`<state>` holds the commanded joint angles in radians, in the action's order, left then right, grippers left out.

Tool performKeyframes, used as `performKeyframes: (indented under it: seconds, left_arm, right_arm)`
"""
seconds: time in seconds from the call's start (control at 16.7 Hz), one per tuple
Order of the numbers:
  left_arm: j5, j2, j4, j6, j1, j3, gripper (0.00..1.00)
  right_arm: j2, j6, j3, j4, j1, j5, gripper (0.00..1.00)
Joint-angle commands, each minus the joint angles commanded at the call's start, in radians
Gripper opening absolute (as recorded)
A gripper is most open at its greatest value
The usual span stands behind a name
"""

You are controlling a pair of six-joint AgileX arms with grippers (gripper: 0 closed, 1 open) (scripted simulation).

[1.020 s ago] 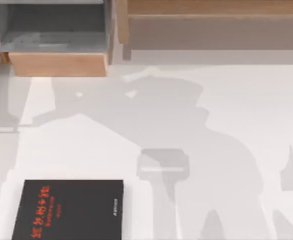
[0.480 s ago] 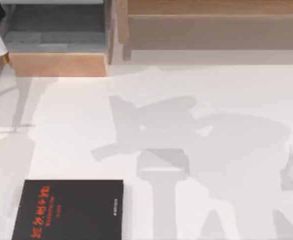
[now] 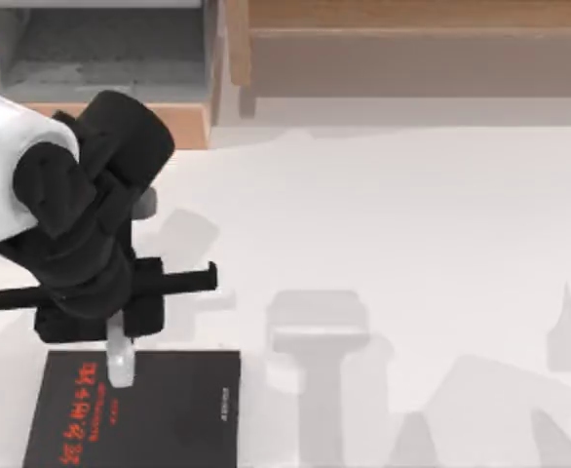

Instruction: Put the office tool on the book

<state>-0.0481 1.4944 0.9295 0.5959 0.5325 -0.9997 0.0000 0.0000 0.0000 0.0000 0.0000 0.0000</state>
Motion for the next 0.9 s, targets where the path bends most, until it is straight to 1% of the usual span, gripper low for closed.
performKeyframes:
  seconds: [0.12,0.24,0.6,0.9]
  left_arm:
    - [-0.013,-0.028,0.008,0.005,0.064,0.068,0.00]
    - [-0.019,-0.040,0.014,0.007,0.091,0.097,0.00]
    - [-0.018,-0.033,0.010,0.005,0.087,0.097,0.00]
    - [-0.019,0.004,-0.092,-0.001,0.083,0.159,0.00]
  right_arm:
    - [0.000,0.000,0.000,0.000,0.000,0.000,1.00]
    - [0.000,0.000,0.000,0.000,0.000,0.000,1.00]
    - [0.000,0.000,0.000,0.000,0.000,0.000,1.00]
    - [0.000,0.000,0.000,0.000,0.000,0.000,1.00]
